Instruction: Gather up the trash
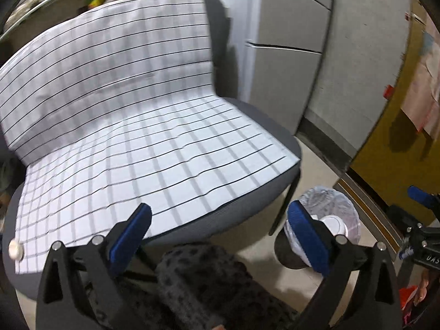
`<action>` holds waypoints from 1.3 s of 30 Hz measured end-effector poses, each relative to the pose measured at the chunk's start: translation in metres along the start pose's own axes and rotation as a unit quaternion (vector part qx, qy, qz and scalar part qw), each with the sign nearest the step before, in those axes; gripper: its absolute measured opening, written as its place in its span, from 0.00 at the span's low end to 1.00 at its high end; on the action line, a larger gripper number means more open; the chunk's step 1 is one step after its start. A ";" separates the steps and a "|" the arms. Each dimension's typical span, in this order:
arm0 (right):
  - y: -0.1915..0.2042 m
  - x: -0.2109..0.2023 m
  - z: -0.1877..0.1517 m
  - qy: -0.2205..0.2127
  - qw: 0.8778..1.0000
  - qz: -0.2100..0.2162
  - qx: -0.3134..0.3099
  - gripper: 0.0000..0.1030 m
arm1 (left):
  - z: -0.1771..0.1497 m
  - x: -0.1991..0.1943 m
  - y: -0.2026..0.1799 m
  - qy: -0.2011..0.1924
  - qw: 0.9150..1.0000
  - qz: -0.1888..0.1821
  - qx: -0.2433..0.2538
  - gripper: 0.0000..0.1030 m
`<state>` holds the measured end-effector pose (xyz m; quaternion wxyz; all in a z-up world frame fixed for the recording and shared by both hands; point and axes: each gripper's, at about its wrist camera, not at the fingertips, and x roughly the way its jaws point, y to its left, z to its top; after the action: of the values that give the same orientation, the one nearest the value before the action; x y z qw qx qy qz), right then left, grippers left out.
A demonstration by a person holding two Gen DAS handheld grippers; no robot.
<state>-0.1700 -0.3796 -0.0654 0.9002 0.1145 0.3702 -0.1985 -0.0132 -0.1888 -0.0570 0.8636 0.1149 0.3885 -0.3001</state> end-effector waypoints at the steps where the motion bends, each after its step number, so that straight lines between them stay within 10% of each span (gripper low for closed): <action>1: 0.002 -0.002 0.002 -0.002 1.000 0.003 -0.003 0.87 | -0.002 -0.004 0.004 0.001 1.000 0.007 -0.004 0.93; 13: 0.016 -0.036 0.017 -0.031 0.999 0.008 -0.033 0.87 | -0.002 -0.056 0.025 -0.026 0.997 0.066 -0.013 0.93; 39: 0.009 -0.021 0.012 -0.008 1.000 0.002 -0.018 0.87 | 0.000 -0.046 0.022 -0.014 0.998 0.065 -0.016 0.93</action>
<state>-0.1720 -0.3700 -0.0415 0.9054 0.0971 0.3665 -0.1910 -0.0233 -0.1513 -0.0241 0.8883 0.1216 0.3733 -0.2383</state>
